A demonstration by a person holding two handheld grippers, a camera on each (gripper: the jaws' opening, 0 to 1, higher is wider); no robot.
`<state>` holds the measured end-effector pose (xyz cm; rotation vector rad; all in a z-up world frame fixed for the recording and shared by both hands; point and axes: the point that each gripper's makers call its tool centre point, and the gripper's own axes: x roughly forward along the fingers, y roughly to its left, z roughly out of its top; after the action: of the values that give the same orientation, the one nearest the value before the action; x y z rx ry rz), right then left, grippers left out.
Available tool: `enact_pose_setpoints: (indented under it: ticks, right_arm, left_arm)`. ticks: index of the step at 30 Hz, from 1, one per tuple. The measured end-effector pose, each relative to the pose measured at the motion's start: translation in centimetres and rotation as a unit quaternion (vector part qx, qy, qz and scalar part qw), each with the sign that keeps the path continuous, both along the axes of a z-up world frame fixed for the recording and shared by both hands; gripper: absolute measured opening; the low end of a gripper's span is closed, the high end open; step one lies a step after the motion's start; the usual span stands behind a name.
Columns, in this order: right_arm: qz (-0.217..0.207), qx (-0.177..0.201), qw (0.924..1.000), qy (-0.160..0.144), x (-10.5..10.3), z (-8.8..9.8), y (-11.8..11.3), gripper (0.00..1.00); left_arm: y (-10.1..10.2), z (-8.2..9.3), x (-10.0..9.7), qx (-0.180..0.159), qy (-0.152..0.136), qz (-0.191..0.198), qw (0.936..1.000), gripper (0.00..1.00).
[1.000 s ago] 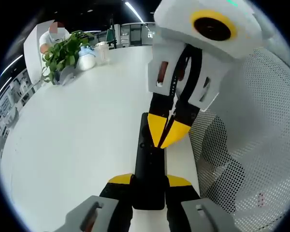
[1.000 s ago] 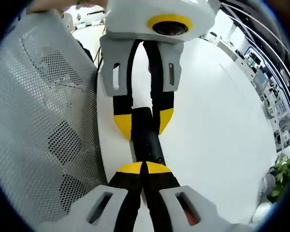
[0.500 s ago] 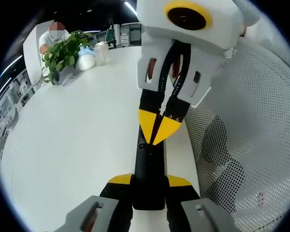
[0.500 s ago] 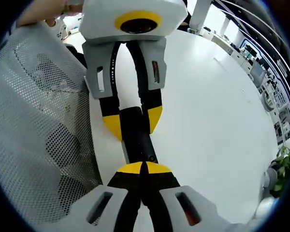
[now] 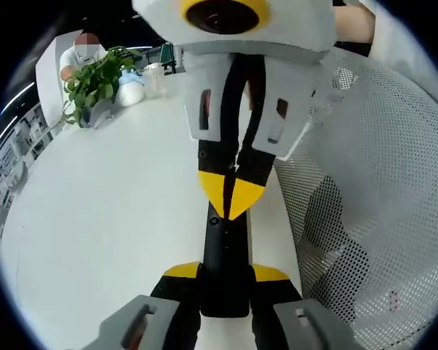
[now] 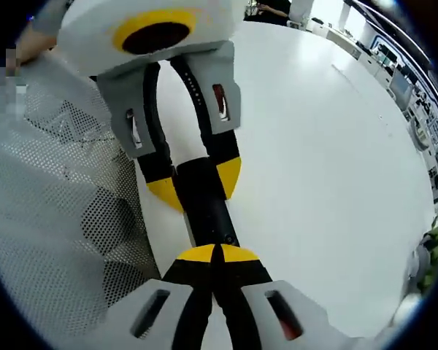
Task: Press the specified remote control buttons in sequence, fully releasing each button before pressing the next.
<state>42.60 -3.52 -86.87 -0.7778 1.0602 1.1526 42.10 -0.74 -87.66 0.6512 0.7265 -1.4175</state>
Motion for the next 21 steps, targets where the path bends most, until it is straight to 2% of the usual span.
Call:
enact_pose_setpoints:
  ticks: [4,5,7,10,11,16,21]
  right_arm:
    - [0.007,-0.009,0.9999,0.008,-0.09,-0.04,-0.01,0.0]
    - [0.036,-0.014,0.9992,-0.003,-0.09,-0.02,-0.03,0.0]
    - [0.053,-0.012,0.9984,-0.014,-0.32,0.04,0.0,0.0]
    - [0.034,-0.001,0.9993,-0.012,-0.21,0.08,-0.11,0.0]
    - [0.014,0.007,0.9999,-0.002,-0.22,0.09,-0.09,0.0]
    - [0.003,0.017,0.9998,0.012,-0.1,0.12,-0.09,0.0]
    - [0.012,0.014,0.9998,0.007,-0.14,0.09,0.03,0.0]
  left_arm:
    - [-0.01,-0.03,0.02,-0.004,0.002,0.0,1.0,0.24]
    - [-0.02,-0.03,0.03,-0.004,0.002,0.0,1.0,0.24]
    - [-0.03,-0.05,0.04,-0.005,0.002,0.001,1.0,0.24]
    - [-0.04,-0.03,0.03,-0.006,0.002,0.001,1.0,0.24]
    - [-0.04,-0.04,0.04,-0.006,0.003,0.001,1.0,0.24]
    - [-0.05,-0.03,0.06,-0.007,0.002,0.001,1.0,0.24]
    - [-0.05,-0.01,0.07,-0.007,0.003,0.001,1.0,0.24]
